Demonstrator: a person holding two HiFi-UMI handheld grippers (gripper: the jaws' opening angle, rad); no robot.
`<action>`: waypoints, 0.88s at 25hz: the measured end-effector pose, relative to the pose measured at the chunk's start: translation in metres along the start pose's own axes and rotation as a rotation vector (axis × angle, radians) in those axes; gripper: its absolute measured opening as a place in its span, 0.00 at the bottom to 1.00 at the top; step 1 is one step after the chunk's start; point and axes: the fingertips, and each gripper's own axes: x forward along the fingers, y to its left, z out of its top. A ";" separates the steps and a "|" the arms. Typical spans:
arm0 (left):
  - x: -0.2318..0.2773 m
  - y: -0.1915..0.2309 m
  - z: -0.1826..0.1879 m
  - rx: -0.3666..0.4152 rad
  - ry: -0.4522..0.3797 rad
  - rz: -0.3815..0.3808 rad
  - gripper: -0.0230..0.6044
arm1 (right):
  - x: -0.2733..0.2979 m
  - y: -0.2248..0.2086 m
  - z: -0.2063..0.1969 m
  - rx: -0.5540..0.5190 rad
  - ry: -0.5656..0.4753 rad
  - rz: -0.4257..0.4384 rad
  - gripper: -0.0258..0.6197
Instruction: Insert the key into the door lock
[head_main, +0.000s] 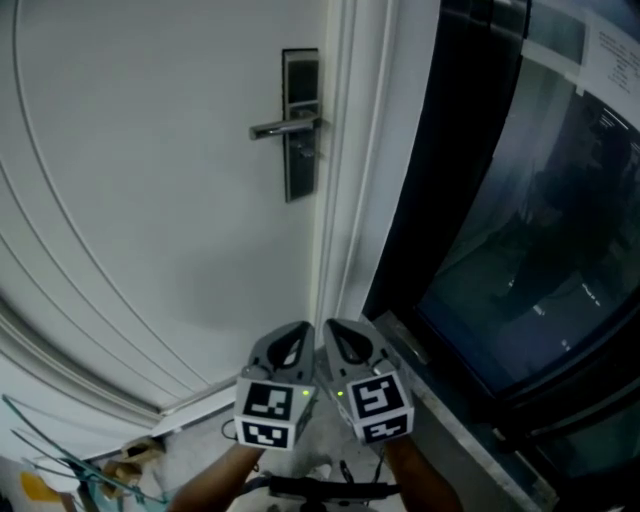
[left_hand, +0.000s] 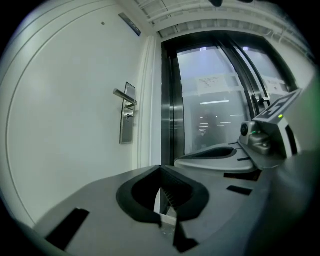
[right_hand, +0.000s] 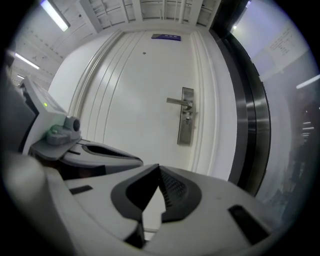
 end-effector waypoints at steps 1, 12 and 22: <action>-0.005 0.000 -0.001 0.004 -0.001 -0.003 0.04 | -0.003 0.006 -0.002 0.018 0.004 0.002 0.05; -0.084 0.017 -0.020 0.027 0.011 -0.018 0.04 | -0.029 0.080 -0.006 0.135 -0.037 -0.038 0.05; -0.150 0.020 -0.034 0.027 0.005 -0.051 0.04 | -0.058 0.142 -0.005 0.136 -0.040 -0.076 0.05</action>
